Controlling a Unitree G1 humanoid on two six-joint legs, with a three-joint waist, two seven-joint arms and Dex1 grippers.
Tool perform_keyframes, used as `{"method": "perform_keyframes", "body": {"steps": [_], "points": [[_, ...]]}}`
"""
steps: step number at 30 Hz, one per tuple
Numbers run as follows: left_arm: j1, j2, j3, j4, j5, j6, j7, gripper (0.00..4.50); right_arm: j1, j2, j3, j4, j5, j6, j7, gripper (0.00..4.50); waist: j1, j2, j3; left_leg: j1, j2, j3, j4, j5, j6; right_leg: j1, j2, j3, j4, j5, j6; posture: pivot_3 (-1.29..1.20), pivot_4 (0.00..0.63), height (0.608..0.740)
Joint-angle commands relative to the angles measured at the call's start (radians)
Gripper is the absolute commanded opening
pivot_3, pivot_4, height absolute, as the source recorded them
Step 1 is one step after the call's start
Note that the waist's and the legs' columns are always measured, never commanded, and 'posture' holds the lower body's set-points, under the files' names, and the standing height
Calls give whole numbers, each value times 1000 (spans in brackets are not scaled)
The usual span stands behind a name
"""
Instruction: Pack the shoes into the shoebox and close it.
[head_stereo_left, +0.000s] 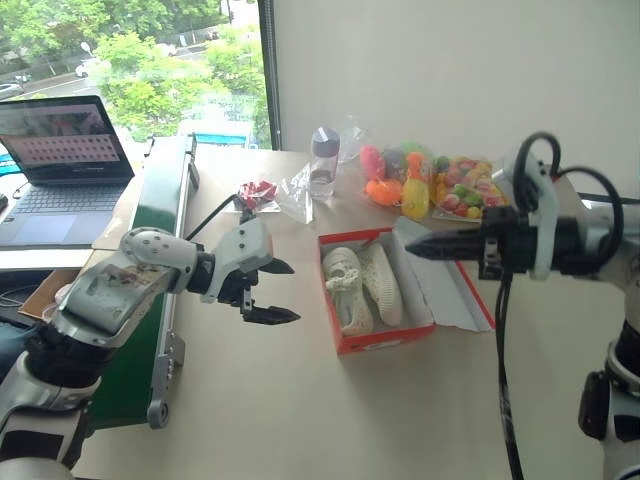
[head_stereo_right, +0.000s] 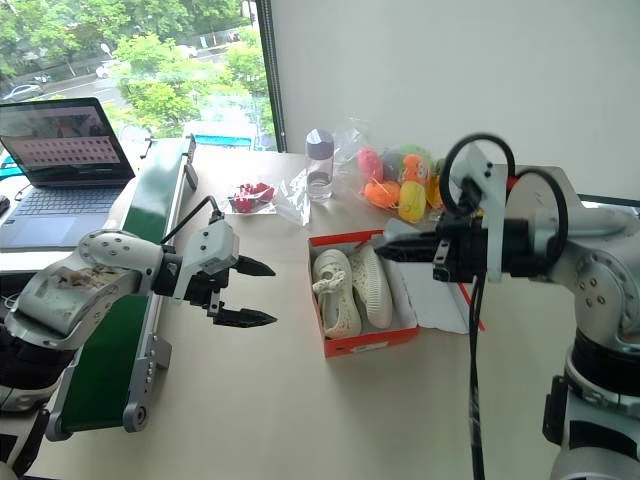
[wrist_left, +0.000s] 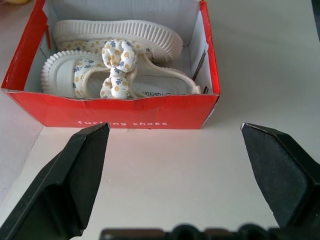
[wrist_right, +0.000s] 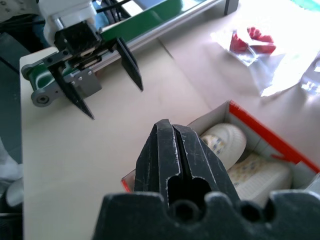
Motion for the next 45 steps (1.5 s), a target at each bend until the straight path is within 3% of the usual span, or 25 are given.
{"method": "perform_keyframes", "body": {"steps": [1, 5, 8, 12, 17, 24, 31, 35, 38, 42, 45], "points": [[-59, -25, -38, 75, 49, -74, -73, 4500, 306, 4, -232, -166, 68, 76, -55, 66, 15, 3, 1, 1, 1, -2, 5, -3, 2, 2, 0, -2, 1, -1, 1, 0, 150, 740], [-105, -63, -69, 140, 91, -122, -124, 4500, 558, 126, -403, -225, 116, 76, -112, 66, 11, 4, 3, 0, 0, -4, 15, -7, 7, 6, 0, 2, 0, -3, 12, 0, 150, 740], [-115, -75, -72, 162, 113, -142, -141, 4500, 581, 192, -432, -240, 155, 76, -173, 66, -5, 4, 3, 1, 0, -3, 18, -7, 7, 8, 0, 4, 1, -4, 8, 0, 150, 740], [-114, -81, -63, 156, 131, -144, -144, 4500, 594, 251, -334, -214, 137, 50, -261, 66, -15, 4, 3, 3, 0, -3, 17, -6, -1, 8, 0, 7, 1, -2, 8, 0, 150, 740], [-85, -54, -25, 95, 123, -101, -121, 4500, 637, 287, -153, -17, 21, -150, -372, 66, -14, 4, 3, 4, 0, -3, 17, -5, -2, 8, 0, 7, 1, -2, 7, 0, 150, 740], [-42, -11, 28, 11, 104, -30, -83, 4500, 543, 352, -51, 334, -130, -458, -502, 66, -17, 4, 4, 3, -2, -2, 14, -2, 8, 7, 0, 9, 1, -2, 7, 0, 150, 740], [-30, 8, 52, -20, 93, 4, -69, 4500, 438, 426, -49, 606, -198, -741, -592, 66, -16, 4, 4, 3, -2, -3, 14, -2, 8, 7, 2, 9, 1, -3, 7, 0, 150, 740], [-26, 18, 57, -23, 91, 10, -69, 4500, 373, 508, -192, 685, -85, -889, -610, 66, -18, 5, 4, 3, -2, -3, 14, -1, 8, 7, 2, 10, 2, -2, 8, 0, 150, 740], [-28, 24, 57, -20, 92, 9, -73, 4500, 369, 522, -226, 663, -23, -929, -585, 66, -18, 6, 5, 3, -2, -3, 14, -1, 8, 7, 2, 10, 2, -1, 8, 0, 150, 740], [-42, 22, 45, -16, 111, 2, -61, 4500, 307, 459, -274, 584, 124, -920, -521, 66, -19, 6, 5, 3, -2, -3, 14, -1, 8, 7, 2, 10, 2, -1, 9, 0, 150, 740], [-42, 24, 47, -29, 98, 14, -64, 4500, 263, 363, -264, 477, 273, -804, -456, 66, -29, 16, 11, 3, -3, -1, 14, -1, 9, 7, 1, 12, 2, 0, 9, 0, 150, 740]]}}
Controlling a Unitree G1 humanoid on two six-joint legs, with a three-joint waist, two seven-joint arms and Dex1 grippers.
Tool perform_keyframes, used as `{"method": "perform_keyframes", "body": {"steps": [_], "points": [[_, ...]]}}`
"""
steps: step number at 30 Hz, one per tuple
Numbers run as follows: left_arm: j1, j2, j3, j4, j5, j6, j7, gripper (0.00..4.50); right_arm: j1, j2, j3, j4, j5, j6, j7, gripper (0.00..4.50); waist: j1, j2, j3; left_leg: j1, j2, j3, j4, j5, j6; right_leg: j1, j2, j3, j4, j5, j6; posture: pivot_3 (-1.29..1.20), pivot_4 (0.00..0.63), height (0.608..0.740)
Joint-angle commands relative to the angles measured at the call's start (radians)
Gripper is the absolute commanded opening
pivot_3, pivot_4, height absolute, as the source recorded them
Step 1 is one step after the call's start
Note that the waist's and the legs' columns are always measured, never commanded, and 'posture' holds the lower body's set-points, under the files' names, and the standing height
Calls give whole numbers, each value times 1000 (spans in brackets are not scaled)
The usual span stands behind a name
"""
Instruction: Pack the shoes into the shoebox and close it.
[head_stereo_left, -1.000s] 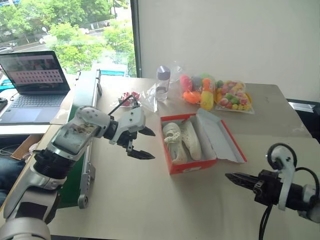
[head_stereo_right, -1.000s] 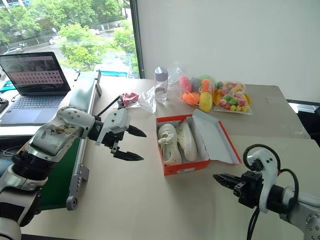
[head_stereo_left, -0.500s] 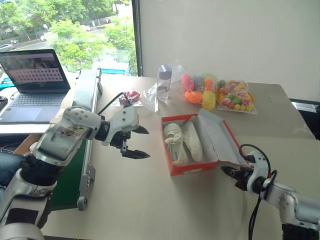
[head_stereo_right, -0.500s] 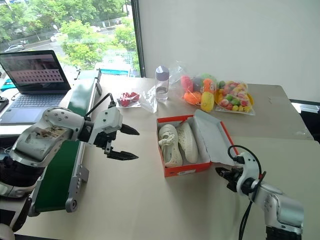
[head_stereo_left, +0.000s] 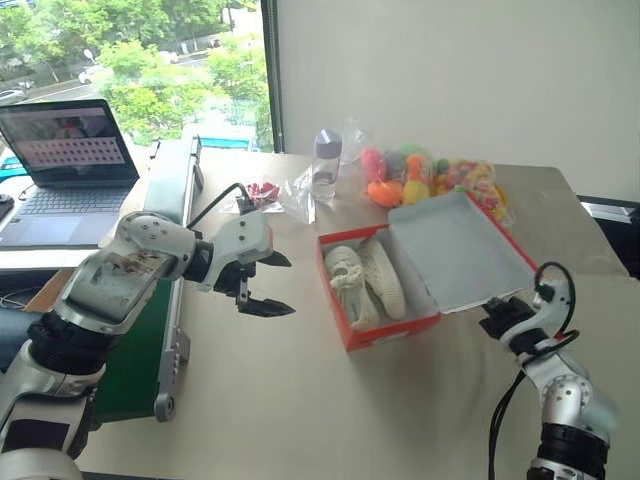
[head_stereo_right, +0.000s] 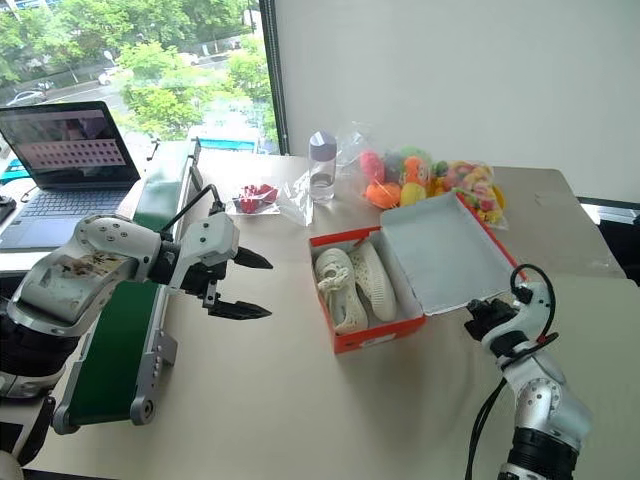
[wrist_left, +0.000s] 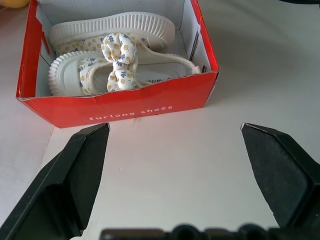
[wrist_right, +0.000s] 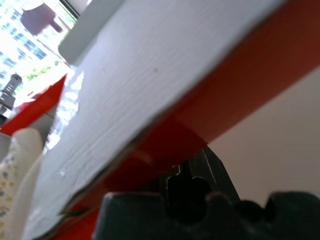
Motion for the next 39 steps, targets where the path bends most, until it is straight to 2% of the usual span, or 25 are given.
{"method": "perform_keyframes", "body": {"steps": [1, 7, 10, 14, 19, 21, 24, 29, 34, 36, 39], "points": [[-25, 12, 23, -38, -11, 7, -2, 4500, -64, -121, -17, -180, 195, 106, 81, 66, -3, 4, 2, 0, -1, 0, 0, 0, 1, 0, -1, 1, 0, 1, 1, 0, 150, 740], [-16, 22, 41, -61, -18, 29, 10, 4500, -115, -253, 61, -302, 384, 253, 122, 66, -2, 3, 3, 4, 2, -1, -2, 1, 0, 3, 2, -2, 1, 0, -1, 0, 150, 740], [2, 30, 66, -89, -31, 52, 27, 4500, -180, -291, 144, -307, 395, 279, 142, 66, -8, 3, 3, 3, 1, 0, -1, 1, 0, 2, 1, 0, 0, 0, -1, 0, 150, 740], [34, 46, 100, -126, -43, 84, 61, 4500, -342, -270, 268, -219, 359, 274, 176, 66, -12, 2, 3, 4, 0, 1, 0, 1, 0, 2, 0, 1, 0, 1, 0, 0, 150, 740], [82, 66, 147, -166, -64, 118, 102, 4500, -501, -216, 466, -44, 211, 224, 274, 66, -10, 2, 3, 3, 1, 1, 0, 1, 0, 2, 1, 0, 0, 1, -1, 0, 150, 740], [115, 76, 183, -191, -73, 138, 128, 4500, -574, -169, 570, 87, 117, 185, 334, 66, -13, 2, 3, 3, 0, 1, -1, 1, 1, 1, 1, 0, 0, 1, -1, 0, 150, 740], [152, 86, 215, -215, -78, 156, 168, 4500, -623, -125, 655, 215, 22, 135, 412, 66, -13, 2, 3, 2, 1, 2, -1, 1, 1, 0, 1, 0, 0, 2, 2, 0, 150, 740], [223, 101, 254, -261, -77, 177, 236, 4500, -626, -90, 819, 349, -168, 57, 492, 66, -5, 2, 3, 1, 1, 2, -1, 0, 1, 0, 0, -1, 0, 4, 5, 0, 150, 740], [269, 106, 289, -309, -99, 207, 281, 4500, -610, -93, 1024, 456, -438, -56, 474, 66, -10, 2, 3, 0, 0, 3, 0, 0, 1, 0, 0, -1, 0, 5, 7, 0, 150, 740], [278, 105, 293, -323, -106, 215, 293, 4500, -598, -117, 1129, 476, -571, -130, 471, 66, -13, 1, 1, 5, 1, 3, 0, 1, 0, 3, 0, -1, 0, 6, 6, 0, 150, 740], [281, 104, 291, -331, -115, 220, 308, 4500, -588, -126, 1187, 492, -662, -182, 475, 66, -12, 0, 0, 16, 2, 3, -1, -3, -10, 12, 0, -1, 2, 1, -3, 0, 150, 740]]}}
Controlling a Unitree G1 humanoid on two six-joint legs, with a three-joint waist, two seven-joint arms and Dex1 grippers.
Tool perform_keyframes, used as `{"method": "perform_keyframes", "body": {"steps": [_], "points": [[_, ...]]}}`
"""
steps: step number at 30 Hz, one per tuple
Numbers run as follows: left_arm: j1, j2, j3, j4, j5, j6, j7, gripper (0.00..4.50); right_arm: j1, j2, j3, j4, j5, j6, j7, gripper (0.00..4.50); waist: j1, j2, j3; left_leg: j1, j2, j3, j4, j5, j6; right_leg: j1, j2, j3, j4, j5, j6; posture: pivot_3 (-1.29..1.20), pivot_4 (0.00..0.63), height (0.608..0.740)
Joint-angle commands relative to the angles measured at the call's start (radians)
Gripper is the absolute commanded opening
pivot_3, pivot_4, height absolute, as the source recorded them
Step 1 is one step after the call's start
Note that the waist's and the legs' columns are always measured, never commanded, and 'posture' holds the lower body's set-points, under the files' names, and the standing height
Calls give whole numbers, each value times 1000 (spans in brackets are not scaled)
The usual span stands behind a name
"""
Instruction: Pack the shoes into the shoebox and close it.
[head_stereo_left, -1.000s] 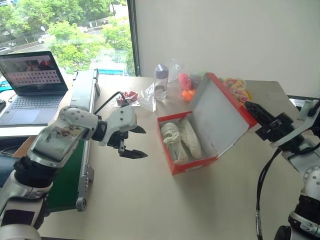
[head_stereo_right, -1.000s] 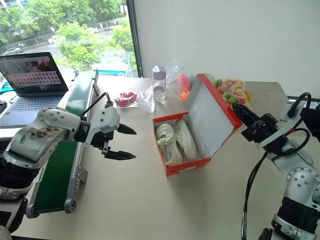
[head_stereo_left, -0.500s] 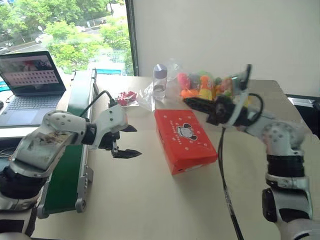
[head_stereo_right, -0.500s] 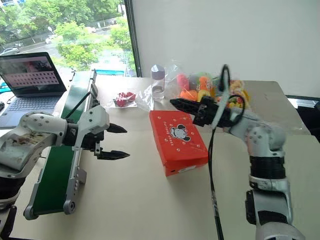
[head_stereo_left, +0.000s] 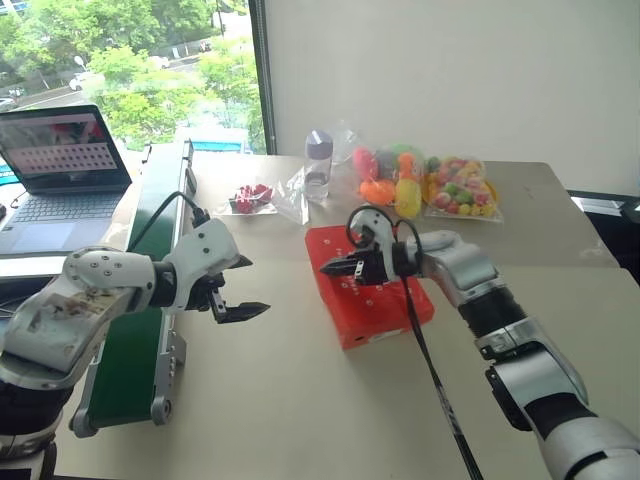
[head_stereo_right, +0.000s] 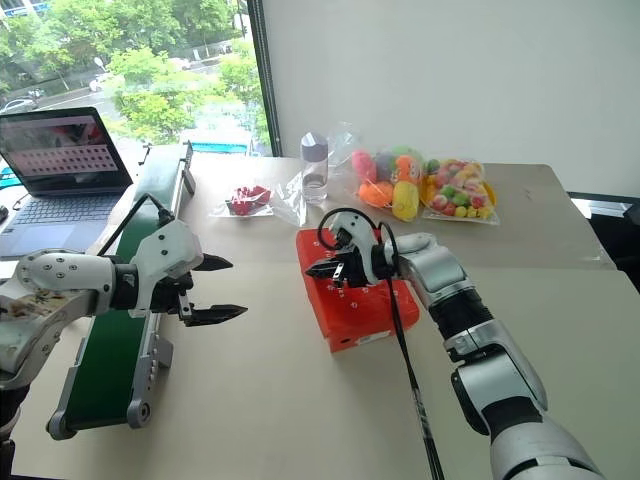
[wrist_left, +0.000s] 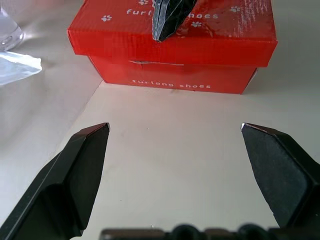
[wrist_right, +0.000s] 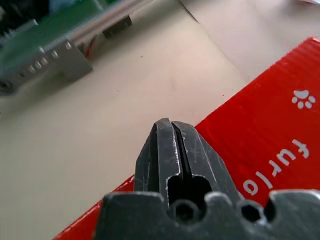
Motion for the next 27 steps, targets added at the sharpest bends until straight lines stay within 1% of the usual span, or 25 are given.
{"method": "perform_keyframes", "body": {"steps": [1, 2, 4, 7, 11, 12, 15, 16, 17, 18, 19, 20, 21, 27], "points": [[-2, 11, 26, -35, -14, 4, 26, 4500, 81, -36, 169, 92, -225, -37, -24, 66, 3, 0, -2, 5, 1, 0, 0, 0, -1, 5, 0, -1, 0, -1, -1, 0, 150, 740], [-5, 8, 22, -34, -15, 2, 32, 4500, 86, -38, 186, 93, -256, -55, -22, 66, 5, -1, -5, 13, 2, -1, -1, -1, -3, 8, 0, -2, -1, -1, -2, 0, 150, 740], [-11, 0, 16, -30, -19, -5, 44, 4500, 99, -36, 194, 87, -284, -71, -8, 66, 12, 1, -18, 15, 2, -1, -2, -1, -4, 9, -1, -2, -3, -1, -2, 0, 150, 740], [-22, -5, 1, -20, -19, -10, 55, 4500, 99, -9, 118, 76, -233, -27, 16, 66, 21, 1, -27, 15, 3, 0, -2, -2, -4, 10, -2, -1, -3, -2, -2, 0, 150, 740], [4, -19, -21, 6, -21, -16, 57, 4500, 63, -11, -3, 49, -162, 39, 43, 66, 29, 0, -27, 12, 3, 1, -2, -2, -4, 8, -3, -1, -4, -2, -2, 0, 150, 740], [23, -54, -48, 36, -6, -30, 78, 4500, 49, -19, -31, 28, -143, 61, 54, 66, 29, 0, -27, 12, 3, 1, -3, -2, -4, 8, -4, -2, -4, -2, -2, 0, 150, 740], [56, -97, -127, 91, 62, -108, 101, 4500, 26, -28, -88, -29, -104, 122, 69, 66, 31, 5, -26, 11, 2, 2, -4, -2, -4, 6, -8, -2, -3, -1, -2, 0, 150, 740], [49, -122, -125, 109, 60, -115, 110, 4500, 22, -29, -104, -52, -91, 145, 71, 66, 31, 5, -26, 10, 1, 4, -6, -2, -3, 3, -10, -2, -2, -1, -2, 0, 150, 740], [37, -141, -128, 136, 69, -125, 123, 4500, 19, -33, -122, -88, -68, 178, 79, 66, 32, 5, -26, 3, 2, 4, -7, -1, -4, 0, -8, -3, -1, -1, -3, 0, 150, 740], [27, -153, -133, 161, 80, -136, 129, 4500, 17, -37, -140, -124, -45, 209, 84, 66, 31, 4, -26, 0, 2, 4, -7, -1, -4, -4, -7, -3, -1, -2, -3, 0, 150, 740], [21, -160, -136, 177, 87, -147, 130, 4500, 16, -41, -151, -152, -30, 234, 86, 66, 30, 4, -26, -9, 2, 4, -7, 0, -4, -11, -5, -3, 0, 1, -9, 0, 150, 740], [17, -167, -137, 191, 91, -155, 127, 4500, 14, -45, -161, -178, -17, 258, 84, 66, 28, 4, -25, -13, 2, 4, -6, 2, -3, -14, -3, -3, 1, 3, -12, 0, 150, 740], [13, -172, -139, 203, 96, -167, 125, 4500, 13, -50, -170, -202, -5, 279, 83, 66, 27, 4, -25, -14, 4, 4, -5, 4, 2, -15, 0, -3, 1, 4, -10, 0, 150, 740], [-16, -179, -154, 276, 137, -234, 106, 4500, -10, -80, -248, -338, 97, 402, 94, 66, 14, 4, -23, -16, 5, 4, -5, -2, 4, -16, 1, -6, -1, 1, -8, 0, 150, 740]]}}
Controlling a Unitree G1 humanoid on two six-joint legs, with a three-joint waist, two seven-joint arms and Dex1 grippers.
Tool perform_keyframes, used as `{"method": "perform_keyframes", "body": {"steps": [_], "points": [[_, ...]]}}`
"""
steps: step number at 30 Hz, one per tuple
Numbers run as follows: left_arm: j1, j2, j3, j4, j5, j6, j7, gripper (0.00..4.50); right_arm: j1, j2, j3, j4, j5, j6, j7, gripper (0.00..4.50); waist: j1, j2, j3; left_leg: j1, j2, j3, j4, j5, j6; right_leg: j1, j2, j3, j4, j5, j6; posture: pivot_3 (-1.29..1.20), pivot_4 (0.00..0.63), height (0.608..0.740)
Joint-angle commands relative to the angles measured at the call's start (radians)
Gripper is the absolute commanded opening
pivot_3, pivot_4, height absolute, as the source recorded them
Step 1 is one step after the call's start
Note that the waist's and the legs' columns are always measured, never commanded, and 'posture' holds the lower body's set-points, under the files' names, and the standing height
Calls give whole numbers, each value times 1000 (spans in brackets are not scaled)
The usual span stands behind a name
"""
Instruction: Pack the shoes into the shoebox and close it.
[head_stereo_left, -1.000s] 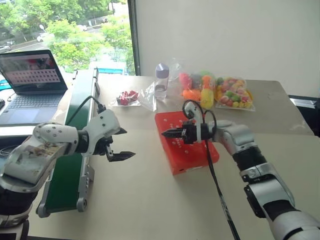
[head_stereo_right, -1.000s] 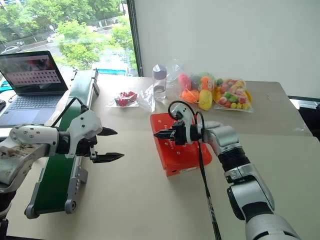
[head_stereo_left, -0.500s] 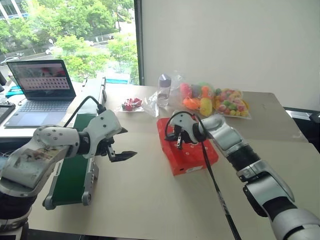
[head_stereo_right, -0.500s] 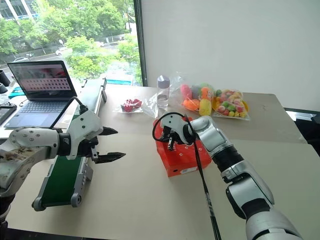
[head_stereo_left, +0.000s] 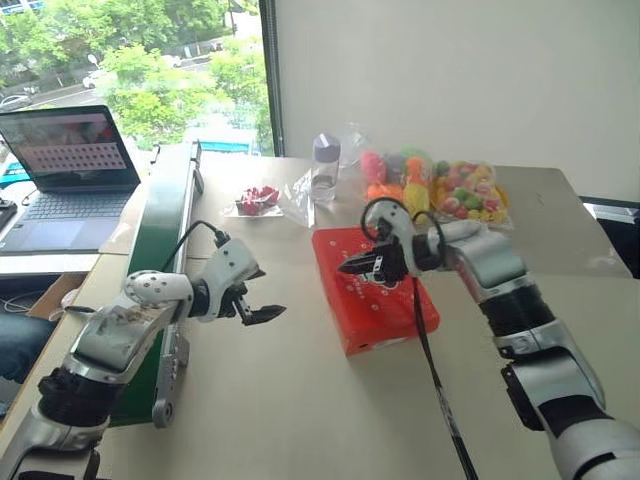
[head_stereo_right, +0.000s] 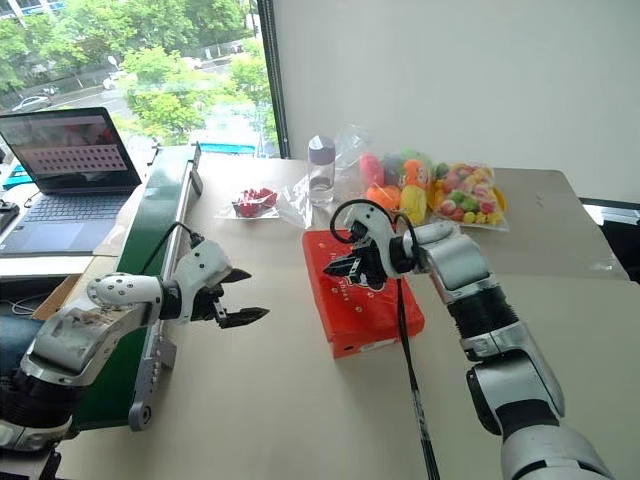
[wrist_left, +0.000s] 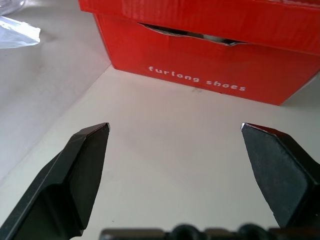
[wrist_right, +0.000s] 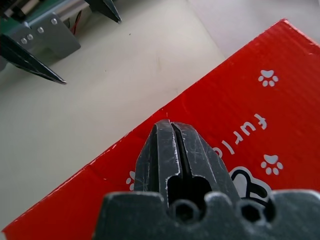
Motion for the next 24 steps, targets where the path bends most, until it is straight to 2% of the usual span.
{"method": "perform_keyframes", "body": {"steps": [1, 11, 15, 20, 23, 24], "points": [[-22, -5, 0, 24, 23, -54, -15, 4500, -40, -12, -64, -98, 79, 70, 8, 66, -4, 0, 0, 0, 0, 0, 0, 0, 1, 0, 0, 0, 0, -1, 1, 0, 150, 740], [-34, -54, -45, 72, 74, -110, -16, 4500, -82, -34, -72, -92, 126, 98, 8, 66, -5, 0, 2, 0, -1, 0, 3, -1, 1, 1, -1, 0, 0, -1, 1, 0, 150, 740], [-28, -50, -45, 56, 84, -111, -18, 4500, -19, 2, -6, 33, 65, 1, -2, 66, -6, 0, 2, 0, -1, 0, 3, -1, 1, 1, -1, 1, 0, 0, 2, 0, 150, 740], [-34, -44, -44, 45, 94, -108, -19, 4500, 26, 132, 164, 334, -130, -194, -93, 66, -20, 0, 2, 0, -1, 0, 3, -1, 2, 2, -1, 1, 0, 0, 3, 0, 150, 740], [-39, -49, -45, 36, 95, -100, -15, 4500, 42, 160, 245, 401, -224, -287, -89, 66, -39, -4, 0, 13, 0, 2, 2, -1, 1, 11, 1, 3, 1, -4, 10, 0, 150, 740], [-41, -51, -44, 31, 94, -96, -12, 4500, 48, 162, 261, 412, -242, -303, -82, 66, -42, -4, 0, 17, 1, 1, 2, 0, 0, 15, 1, 3, 2, -5, 7, 0, 150, 740]]}}
